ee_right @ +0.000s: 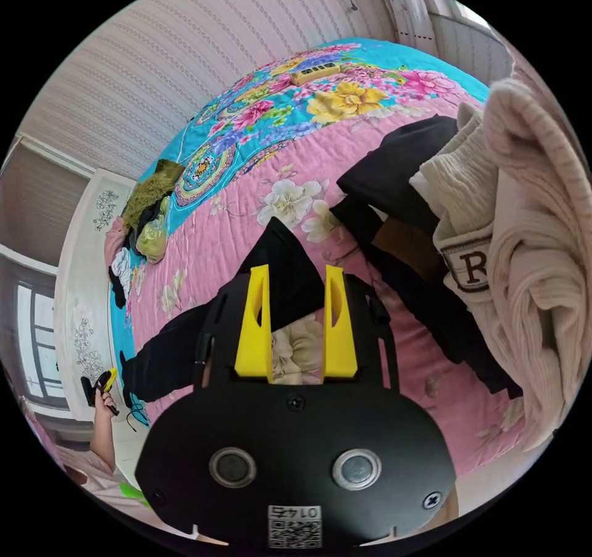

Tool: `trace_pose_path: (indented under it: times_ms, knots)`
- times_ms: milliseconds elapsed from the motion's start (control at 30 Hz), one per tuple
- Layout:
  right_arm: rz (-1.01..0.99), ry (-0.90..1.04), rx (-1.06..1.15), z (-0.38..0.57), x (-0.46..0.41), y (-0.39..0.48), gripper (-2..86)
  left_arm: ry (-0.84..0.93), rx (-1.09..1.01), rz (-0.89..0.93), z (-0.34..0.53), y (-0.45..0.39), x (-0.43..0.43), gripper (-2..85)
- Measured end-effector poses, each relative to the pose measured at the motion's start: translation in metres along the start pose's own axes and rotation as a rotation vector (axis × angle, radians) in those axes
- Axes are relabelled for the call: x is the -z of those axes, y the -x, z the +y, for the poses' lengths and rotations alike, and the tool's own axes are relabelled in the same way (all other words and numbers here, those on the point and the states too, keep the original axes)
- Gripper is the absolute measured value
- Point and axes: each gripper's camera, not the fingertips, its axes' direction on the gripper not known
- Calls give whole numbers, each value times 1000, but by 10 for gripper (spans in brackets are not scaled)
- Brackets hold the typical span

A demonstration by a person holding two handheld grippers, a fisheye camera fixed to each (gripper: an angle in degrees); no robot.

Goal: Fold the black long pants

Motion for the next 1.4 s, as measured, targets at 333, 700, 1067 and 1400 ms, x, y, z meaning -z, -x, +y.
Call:
trace_pose_path:
  times_ms: [333,700,1067,1400]
  knots:
    - [154,106,26,-25,-9,3,26,122,-71,6,-1,-18,-22,-9]
    - [-36,122,-134,-20,-17,-46,122,165,-81,35,-12,-23,-38,-10]
    - [45,102,64,-13,17,-27,41,190,-131,7,-22,-39,-43,-10]
    - [217,136,90,41,86,-58,25,285,-204,57,-19,-60,-66,-10]
